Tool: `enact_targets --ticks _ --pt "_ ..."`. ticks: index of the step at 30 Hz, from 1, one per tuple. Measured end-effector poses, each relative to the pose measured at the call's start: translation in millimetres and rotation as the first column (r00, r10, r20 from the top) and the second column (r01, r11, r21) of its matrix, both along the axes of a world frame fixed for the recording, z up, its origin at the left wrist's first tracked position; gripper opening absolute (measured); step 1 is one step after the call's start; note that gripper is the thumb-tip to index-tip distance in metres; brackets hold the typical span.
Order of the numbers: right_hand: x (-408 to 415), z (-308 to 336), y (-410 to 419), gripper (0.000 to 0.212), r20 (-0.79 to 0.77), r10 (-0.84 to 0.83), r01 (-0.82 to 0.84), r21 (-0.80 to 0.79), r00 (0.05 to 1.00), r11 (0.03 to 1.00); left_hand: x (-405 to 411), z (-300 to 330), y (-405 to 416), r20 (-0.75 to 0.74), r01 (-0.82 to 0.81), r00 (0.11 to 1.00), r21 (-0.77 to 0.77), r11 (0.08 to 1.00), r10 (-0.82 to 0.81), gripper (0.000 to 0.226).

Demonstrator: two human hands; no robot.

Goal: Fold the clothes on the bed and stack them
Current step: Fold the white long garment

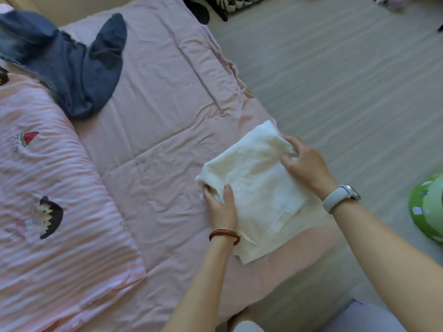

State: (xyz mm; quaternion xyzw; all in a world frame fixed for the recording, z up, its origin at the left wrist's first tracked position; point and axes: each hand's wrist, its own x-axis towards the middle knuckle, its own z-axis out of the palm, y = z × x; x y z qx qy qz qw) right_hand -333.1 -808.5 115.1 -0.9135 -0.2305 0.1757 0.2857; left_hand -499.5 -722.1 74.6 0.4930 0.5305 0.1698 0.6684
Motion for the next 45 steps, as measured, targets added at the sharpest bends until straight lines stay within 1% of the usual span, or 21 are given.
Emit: enact_targets --ticks 2,3,4,6,7,9,11,13,15,17,21,25,28,32,34,36,37,39,41,43,45 --pt "9.8 -21.4 -3.3 0.062 -0.001 0.039 -0.039 -0.119 0.999 0.992 4.3 -20.0 -5.0 -0.076 0.078 0.994 -0.011 0.997 -0.079 0.074" --pt "10.2 -29.7 -5.7 0.06 0.019 0.035 -0.032 -0.159 0.999 0.987 5.4 -23.8 -7.5 -0.116 0.086 0.99 0.013 0.996 -0.084 0.073" --pt "6.9 -38.1 -9.2 0.06 0.089 0.036 -0.022 -0.15 0.995 0.989 4.7 -23.6 -9.5 -0.167 0.075 0.984 0.078 0.994 -0.062 0.071" --pt "-5.3 -48.9 -15.2 0.059 0.331 0.063 -0.031 -0.1 0.942 0.994 2.1 -11.2 -11.4 -0.305 0.065 0.951 0.335 0.94 0.043 0.07" --pt "-13.3 -52.0 -18.3 0.056 0.449 0.086 -0.059 -0.074 0.889 0.996 0.5 -4.7 -12.0 -0.368 0.118 0.926 0.489 0.865 0.082 0.07" --pt "-27.1 -59.0 -25.2 0.05 0.585 0.166 -0.155 -0.068 0.794 0.986 -1.4 2.4 -17.6 -0.465 0.31 0.881 0.713 0.629 0.092 0.07" --pt "-33.0 -65.7 -28.9 0.049 0.625 0.242 -0.213 -0.122 0.742 0.969 3.9 0.9 -24.5 -0.532 0.482 0.847 0.766 0.427 -0.002 0.067" --pt "-29.1 -73.3 -27.9 0.05 0.576 0.285 -0.215 -0.189 0.766 0.958 14.3 -9.9 -24.9 -0.593 0.592 0.798 0.736 0.329 -0.108 0.063" --pt "-22.2 -78.8 -23.4 0.051 0.488 0.318 -0.219 -0.249 0.813 0.943 22.0 -34.7 -18.7 -0.664 0.671 0.731 0.657 0.343 -0.16 0.061" --pt "-17.3 -84.5 -18.2 0.051 0.395 0.357 -0.258 -0.284 0.846 0.924 23.0 -59.4 -10.8 -0.702 0.707 0.686 0.581 0.404 -0.191 0.06" --pt "-18.5 -103.2 -16.8 0.053 0.313 0.365 -0.284 -0.277 0.877 0.918 21.4 -82.5 -8.8 -0.712 0.721 0.663 0.522 0.456 -0.231 0.06" --pt "-19.0 -119.5 -21.6 0.053 0.269 0.311 -0.238 -0.27 0.912 0.933 28.2 -93.7 -12.7 -0.748 0.755 0.614 0.465 0.463 -0.25 0.063" --pt "-20.8 -121.0 -19.3 0.054 0.247 0.312 -0.235 -0.296 0.917 0.926 27.8 -93.1 -7.6 -0.767 0.803 0.544 0.357 0.478 -0.341 0.067" --pt "-19.9 -102.2 -9.1 0.059 0.193 0.357 -0.266 -0.381 0.914 0.886 28.7 -72.8 3.4 -0.792 0.878 0.413 0.215 0.427 -0.45 0.065" --pt "-21.6 -84.9 -6.7 0.062 0.206 0.37 -0.267 -0.4 0.906 0.877 27.9 -53.0 9.5 -0.772 0.894 0.392 0.189 0.407 -0.501 0.061" --pt "-27.4 -64.5 -5.5 0.06 0.254 0.335 -0.237 -0.347 0.907 0.907 21.4 -35.9 14.3 -0.757 0.893 0.418 0.242 0.379 -0.503 0.059" --pt "-32.2 -54.4 -4.0 0.057 0.267 0.304 -0.216 -0.315 0.914 0.924 15.2 -26.8 15.5 -0.75 0.879 0.459 0.307 0.365 -0.476 0.06" --pt "-44.0 -36.8 2.2 0.047 0.28 0.241 -0.174 -0.243 0.929 0.954 1.7 -5.0 18.1 -0.692 0.792 0.608 0.491 0.363 -0.39 0.061" --pt "-59.5 -17.8 16.0 0.042 0.317 0.218 -0.177 -0.154 0.923 0.972 -17.0 12.8 28.0 -0.609 0.678 0.73 0.592 0.435 -0.31 0.057" --pt "-78.8 -1.2 40.0 0.044 0.338 0.275 -0.265 -0.076 0.9 0.961 -42.3 31.7 47.0 -0.589 0.614 0.77 0.578 0.537 -0.246 0.059" --pt "-104.2 16.7 73.6 0.044 0.302 0.371 -0.387 -0.006 0.879 0.922 -77.4 49.7 74.8 -0.609 0.571 0.776 0.569 0.591 -0.163 0.06"
